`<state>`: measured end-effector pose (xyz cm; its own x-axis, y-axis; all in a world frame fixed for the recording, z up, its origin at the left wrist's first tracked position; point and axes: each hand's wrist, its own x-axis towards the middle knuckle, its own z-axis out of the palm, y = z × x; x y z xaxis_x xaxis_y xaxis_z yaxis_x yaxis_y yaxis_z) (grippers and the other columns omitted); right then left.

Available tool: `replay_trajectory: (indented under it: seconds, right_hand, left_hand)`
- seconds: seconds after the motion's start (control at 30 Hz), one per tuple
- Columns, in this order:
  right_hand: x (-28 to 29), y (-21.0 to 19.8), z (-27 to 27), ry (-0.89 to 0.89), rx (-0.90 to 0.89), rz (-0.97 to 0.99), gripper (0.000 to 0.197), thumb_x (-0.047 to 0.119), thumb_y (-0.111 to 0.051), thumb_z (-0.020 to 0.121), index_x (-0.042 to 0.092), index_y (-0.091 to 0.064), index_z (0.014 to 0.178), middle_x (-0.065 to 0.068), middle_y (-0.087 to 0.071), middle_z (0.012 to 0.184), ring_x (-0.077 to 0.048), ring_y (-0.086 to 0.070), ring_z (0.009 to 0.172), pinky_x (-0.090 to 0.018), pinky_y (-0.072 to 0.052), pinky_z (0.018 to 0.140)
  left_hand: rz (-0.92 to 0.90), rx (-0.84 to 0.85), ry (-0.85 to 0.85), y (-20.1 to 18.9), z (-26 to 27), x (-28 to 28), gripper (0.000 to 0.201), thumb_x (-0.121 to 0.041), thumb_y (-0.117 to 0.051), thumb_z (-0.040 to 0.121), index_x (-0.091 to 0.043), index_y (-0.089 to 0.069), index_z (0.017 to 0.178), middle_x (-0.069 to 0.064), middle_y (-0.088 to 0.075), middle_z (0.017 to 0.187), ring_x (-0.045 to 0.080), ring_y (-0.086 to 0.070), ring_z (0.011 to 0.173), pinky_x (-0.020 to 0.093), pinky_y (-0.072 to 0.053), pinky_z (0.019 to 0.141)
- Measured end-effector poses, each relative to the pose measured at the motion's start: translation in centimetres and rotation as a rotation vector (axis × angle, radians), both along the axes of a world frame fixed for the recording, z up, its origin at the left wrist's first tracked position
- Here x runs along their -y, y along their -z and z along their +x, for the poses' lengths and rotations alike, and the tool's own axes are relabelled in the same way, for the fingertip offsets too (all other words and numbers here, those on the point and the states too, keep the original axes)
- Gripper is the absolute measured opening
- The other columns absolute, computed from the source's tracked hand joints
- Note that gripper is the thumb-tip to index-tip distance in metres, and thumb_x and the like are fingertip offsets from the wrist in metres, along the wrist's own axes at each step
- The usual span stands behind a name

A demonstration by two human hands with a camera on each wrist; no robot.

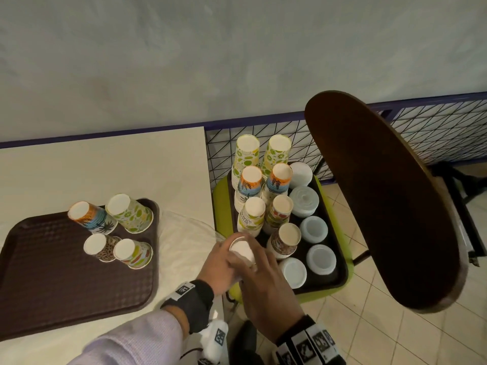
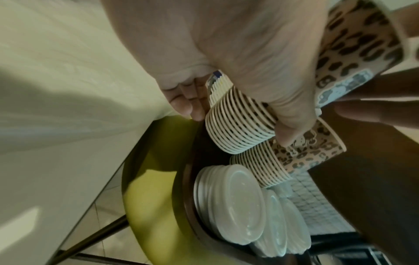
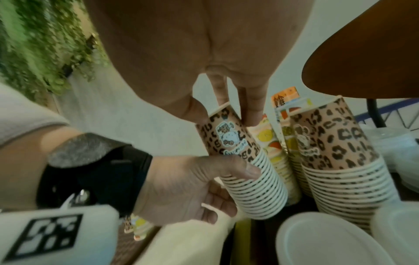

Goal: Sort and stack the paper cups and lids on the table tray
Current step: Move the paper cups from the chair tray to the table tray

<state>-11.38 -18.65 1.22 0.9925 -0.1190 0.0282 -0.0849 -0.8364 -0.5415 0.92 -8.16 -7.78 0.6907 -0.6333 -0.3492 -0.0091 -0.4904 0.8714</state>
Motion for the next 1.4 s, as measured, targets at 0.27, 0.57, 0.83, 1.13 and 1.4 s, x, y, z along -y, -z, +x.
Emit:
replay_trajectory:
  seconds: [0.27, 0.57, 0.83, 1.13, 1.4]
  right_hand:
    - [5.1, -1.9, -3.6, 0.508, 0.329, 0.274, 0.053, 0.018, -0.070, 0.083, 0.015, -0.050, 0.132, 0.004, -0.051, 0.127, -0.016, -0.054, 0.114, -0.037, -0.052, 0.091]
    - [10.1, 6.2, 0.2, 0.619, -0.094, 0.565, 0.074, 0.061, -0.077, 0.077, 0.025, -0.046, 0.133, 0.003, -0.060, 0.131, -0.013, -0.058, 0.118, -0.042, -0.051, 0.100]
    - [9.9, 8.5, 1.7, 0.604, -0.054, 0.557, 0.057, 0.039, -0.087, 0.076, 0.029, -0.047, 0.115, 0.010, -0.063, 0.102, -0.021, -0.064, 0.103, -0.032, -0.046, 0.083]
    - [9.6, 10.0, 1.9, 0.499, -0.044, 0.401, 0.066, 0.052, -0.079, 0.075, 0.033, -0.044, 0.127, 0.002, -0.060, 0.119, -0.024, -0.063, 0.107, -0.047, -0.057, 0.087]
    - [9.8, 10.1, 2.0, 0.441, -0.019, 0.359, 0.070, 0.042, -0.083, 0.070, 0.031, -0.047, 0.129, -0.001, -0.057, 0.119, -0.022, -0.061, 0.106, -0.046, -0.055, 0.090]
  left_hand:
    - [-0.035, -0.197, -0.166, -2.4, -0.9, -1.9, 0.097, -0.064, -0.091, 0.049, -0.034, -0.061, 0.136, -0.017, -0.070, 0.127, 0.002, -0.063, 0.119, 0.022, -0.046, 0.104]
    - [-0.055, -0.260, -0.217, -5.0, -1.4, -2.1, 0.052, -0.026, -0.091, 0.078, -0.037, -0.064, 0.122, -0.023, -0.071, 0.117, -0.008, -0.064, 0.110, 0.018, -0.044, 0.098]
    - [-0.047, -0.242, -0.250, -5.8, -1.0, -3.4, 0.060, -0.027, -0.088, 0.080, -0.027, -0.062, 0.134, -0.015, -0.070, 0.124, -0.006, -0.064, 0.112, 0.007, -0.045, 0.089]
    - [0.017, -0.215, -0.282, -6.8, -1.0, -4.0, 0.041, -0.023, -0.081, 0.088, -0.032, -0.061, 0.122, -0.022, -0.068, 0.110, -0.021, -0.064, 0.085, 0.002, -0.048, 0.071]
    - [0.029, -0.209, -0.374, -7.6, 0.5, -4.6, 0.053, -0.031, -0.079, 0.088, -0.023, -0.061, 0.136, -0.008, -0.071, 0.120, -0.003, -0.063, 0.097, 0.022, -0.052, 0.089]
